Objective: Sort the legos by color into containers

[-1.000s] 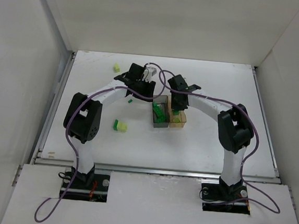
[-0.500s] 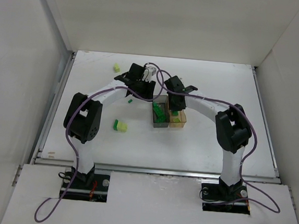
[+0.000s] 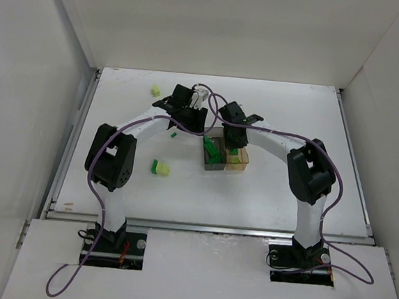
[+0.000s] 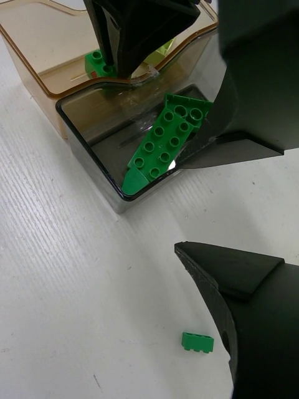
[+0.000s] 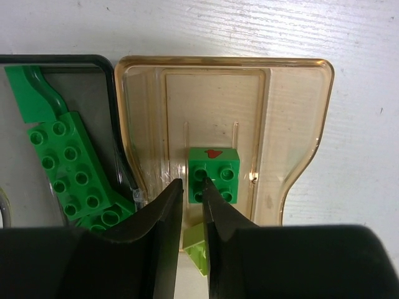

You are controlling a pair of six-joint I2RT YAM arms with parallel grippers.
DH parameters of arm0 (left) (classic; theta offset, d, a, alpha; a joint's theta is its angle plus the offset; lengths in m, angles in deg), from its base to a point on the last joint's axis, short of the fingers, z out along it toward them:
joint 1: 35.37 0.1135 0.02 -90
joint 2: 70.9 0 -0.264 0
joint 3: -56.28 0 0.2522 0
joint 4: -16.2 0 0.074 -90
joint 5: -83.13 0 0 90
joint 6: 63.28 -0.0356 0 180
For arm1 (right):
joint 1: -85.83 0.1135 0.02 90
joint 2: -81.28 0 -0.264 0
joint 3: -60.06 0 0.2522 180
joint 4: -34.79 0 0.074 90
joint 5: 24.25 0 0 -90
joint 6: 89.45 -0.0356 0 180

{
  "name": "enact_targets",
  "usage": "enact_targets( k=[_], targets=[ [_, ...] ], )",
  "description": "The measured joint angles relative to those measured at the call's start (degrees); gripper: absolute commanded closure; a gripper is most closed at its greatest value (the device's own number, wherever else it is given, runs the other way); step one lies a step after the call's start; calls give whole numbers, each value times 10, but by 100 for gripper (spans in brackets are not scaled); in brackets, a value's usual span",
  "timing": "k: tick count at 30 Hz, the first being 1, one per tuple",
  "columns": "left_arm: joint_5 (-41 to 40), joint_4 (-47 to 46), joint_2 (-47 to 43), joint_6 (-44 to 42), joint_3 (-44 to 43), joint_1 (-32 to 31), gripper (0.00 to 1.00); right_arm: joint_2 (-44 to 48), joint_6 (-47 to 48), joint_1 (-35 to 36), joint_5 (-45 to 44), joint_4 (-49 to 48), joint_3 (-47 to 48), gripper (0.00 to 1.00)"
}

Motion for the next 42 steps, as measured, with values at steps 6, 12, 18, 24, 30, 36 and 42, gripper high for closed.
enact_targets(
  k=[6,12,18,24,30,36,42],
  targets=[
    [-2,0,0,0,0,0,53,-1,3,0,1,1,0,71],
    [-3,0,0,0,0,0,54,-2,2,0,-4,2,0,71],
    [-3,0,0,0,0,0,54,-2,2,0,-11,6,0,71],
    [-3,0,0,-1,0,-1,54,1,2,0,-16,16,0,72],
    [-3,0,0,-1,0,-1,54,1,2,0,-18,20,0,72],
    [-3,0,0,-1,0,-1,54,1,2,0,-18,22,0,72],
    [-3,0,0,-1,0,-1,54,1,1,0,-16,20,-2,74]
  ],
)
